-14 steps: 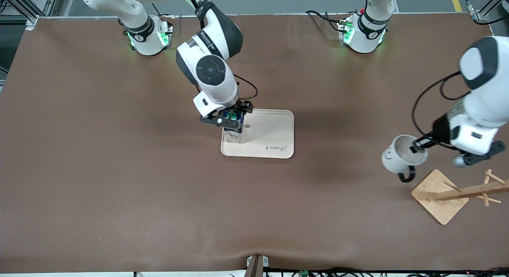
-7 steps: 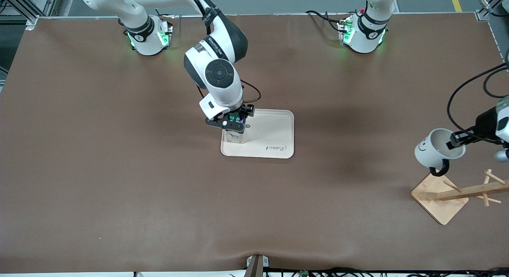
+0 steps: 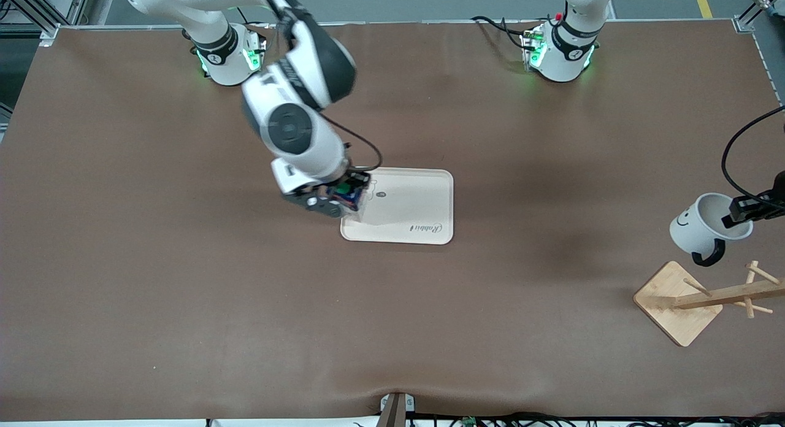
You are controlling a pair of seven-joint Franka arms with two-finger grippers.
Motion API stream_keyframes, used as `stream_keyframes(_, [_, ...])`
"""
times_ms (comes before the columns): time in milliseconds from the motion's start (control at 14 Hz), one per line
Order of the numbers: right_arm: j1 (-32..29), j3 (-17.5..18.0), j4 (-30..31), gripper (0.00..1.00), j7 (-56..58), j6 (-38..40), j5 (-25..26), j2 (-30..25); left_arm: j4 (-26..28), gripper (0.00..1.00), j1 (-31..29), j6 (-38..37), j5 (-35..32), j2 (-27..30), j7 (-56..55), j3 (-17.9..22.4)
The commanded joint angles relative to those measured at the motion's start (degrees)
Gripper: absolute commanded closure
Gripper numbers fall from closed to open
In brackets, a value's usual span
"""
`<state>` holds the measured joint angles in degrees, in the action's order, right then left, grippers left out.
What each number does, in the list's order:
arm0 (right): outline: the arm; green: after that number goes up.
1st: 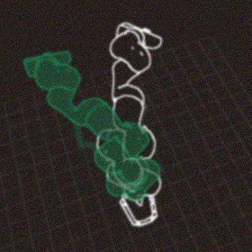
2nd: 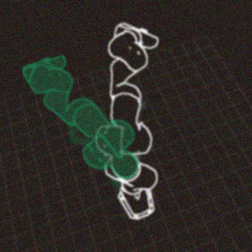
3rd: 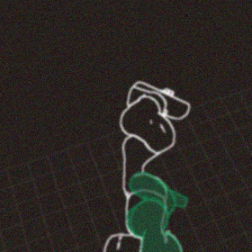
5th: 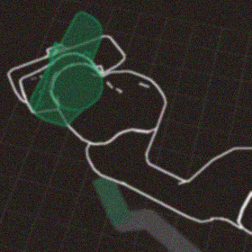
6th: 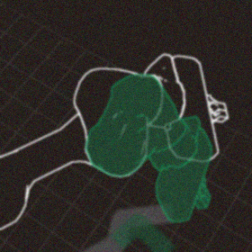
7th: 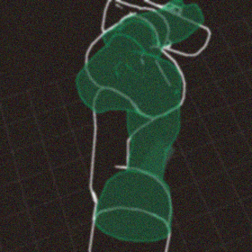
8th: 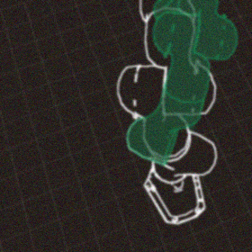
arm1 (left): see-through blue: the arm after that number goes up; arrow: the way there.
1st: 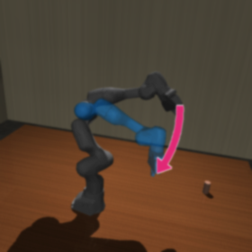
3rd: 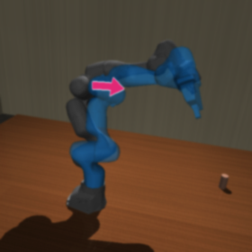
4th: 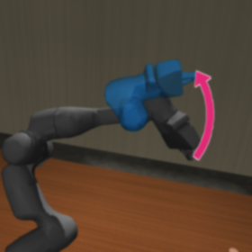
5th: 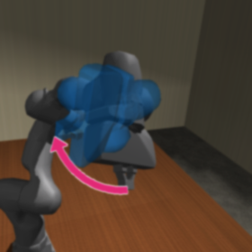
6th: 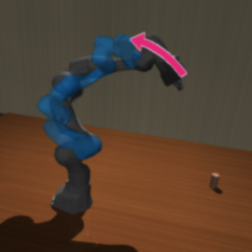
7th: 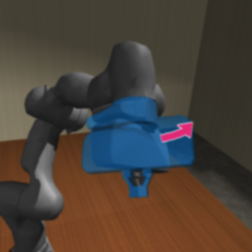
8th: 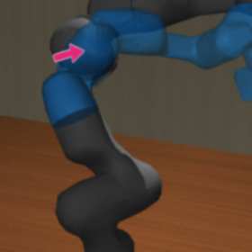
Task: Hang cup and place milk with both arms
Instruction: 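Carry the mug toward the wooden stand while the right gripper carries the milk, then hang the mug handle on the wooden stand peg with the left gripper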
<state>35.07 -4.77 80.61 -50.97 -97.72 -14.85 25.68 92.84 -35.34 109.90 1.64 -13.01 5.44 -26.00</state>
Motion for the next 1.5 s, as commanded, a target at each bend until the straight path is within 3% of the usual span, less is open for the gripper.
stream_keyframes(0, [-7.19,0.82,-1.60,1.00,8.11,5.77,-1.50,-1.93,-1.78,1.00,-1.75,-1.36,2.57,-1.13,1.50,-0.63])
stream_keyframes(357, [-17.29,0.20,7.70,1.00,25.72,6.84,7.09,-7.91,-1.78,1.00,-4.39,-1.36,4.15,-2.45,5.45,-0.63])
stream_keyframes(643, [-29.51,0.20,12.63,1.00,45.93,6.05,8.35,-8.71,-1.78,1.00,-6.06,-1.36,7.49,-2.63,7.38,-0.63])
stream_keyframes(1000, [-39.00,0.20,21.69,1.00,56.40,0.69,8.44,-10.47,-2.13,1.00,-7.73,-0.92,8.11,-4.38,9.41,-0.63])
stream_keyframes(1429, [-41.66,0.11,28.97,1.00,56.77,-6.07,8.44,-11.87,-6.35,1.00,-8.17,-0.83,9.08,-7.90,10.47,-0.63])
